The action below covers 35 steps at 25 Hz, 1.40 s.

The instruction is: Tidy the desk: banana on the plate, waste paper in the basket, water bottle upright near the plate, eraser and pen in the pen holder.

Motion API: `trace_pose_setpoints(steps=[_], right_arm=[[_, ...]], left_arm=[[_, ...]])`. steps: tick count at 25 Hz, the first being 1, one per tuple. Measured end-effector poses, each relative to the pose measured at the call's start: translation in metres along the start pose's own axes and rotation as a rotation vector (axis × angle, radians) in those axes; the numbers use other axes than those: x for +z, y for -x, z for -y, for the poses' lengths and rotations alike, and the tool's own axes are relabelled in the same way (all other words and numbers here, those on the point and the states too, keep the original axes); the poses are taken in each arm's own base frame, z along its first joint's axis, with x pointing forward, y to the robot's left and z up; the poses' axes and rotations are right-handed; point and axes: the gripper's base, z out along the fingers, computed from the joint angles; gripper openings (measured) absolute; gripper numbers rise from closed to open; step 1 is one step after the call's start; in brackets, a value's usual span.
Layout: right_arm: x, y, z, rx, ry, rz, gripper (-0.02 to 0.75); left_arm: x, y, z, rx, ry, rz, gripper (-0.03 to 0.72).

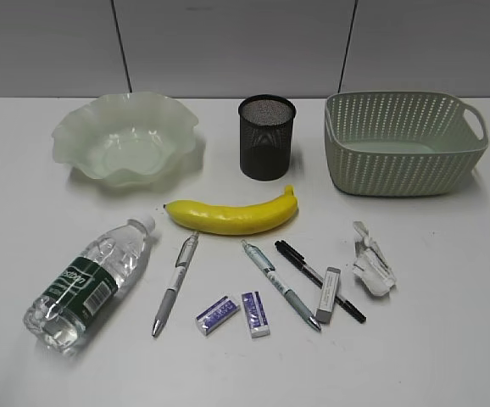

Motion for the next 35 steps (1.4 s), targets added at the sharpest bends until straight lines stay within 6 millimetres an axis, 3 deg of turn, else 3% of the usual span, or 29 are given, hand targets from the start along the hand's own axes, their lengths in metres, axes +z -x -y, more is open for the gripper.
trace_pose_setpoints(steps=[5,8,12,16,22,26,30,35], right_arm=[[0.000,0.000,0.000,0.000,0.000,0.000,0.382],[0.000,0.000,0.000,0.000,0.000,0.000,0.382],[0.000,0.000,0.000,0.001,0.000,0.000,0.382],[0.000,0.000,0.000,0.001,0.000,0.000,0.382],[0.000,0.000,0.000,0.001,0.000,0.000,0.382],[0.000,0.000,0.000,0.000,0.000,0.000,0.382],[0.000,0.000,0.000,0.000,0.000,0.000,0.382],[0.000,0.000,0.000,0.000,0.000,0.000,0.382]], left_arm=[[0.046,0.027,0.001,-0.111,-0.043,0.053,0.237],[0.088,0.037,0.001,-0.158,-0.060,-0.005,0.237],[0.156,0.042,0.006,-0.088,-0.112,-0.195,0.239],[0.216,0.049,0.034,0.065,-0.252,-0.352,0.263],[0.306,0.024,0.092,0.257,-0.514,-0.683,0.413],[0.350,0.003,0.134,0.448,-0.697,-0.793,0.453],[0.380,-0.021,0.173,0.636,-0.797,-0.869,0.458],[0.404,-0.057,0.204,0.822,-0.834,-0.953,0.459]])
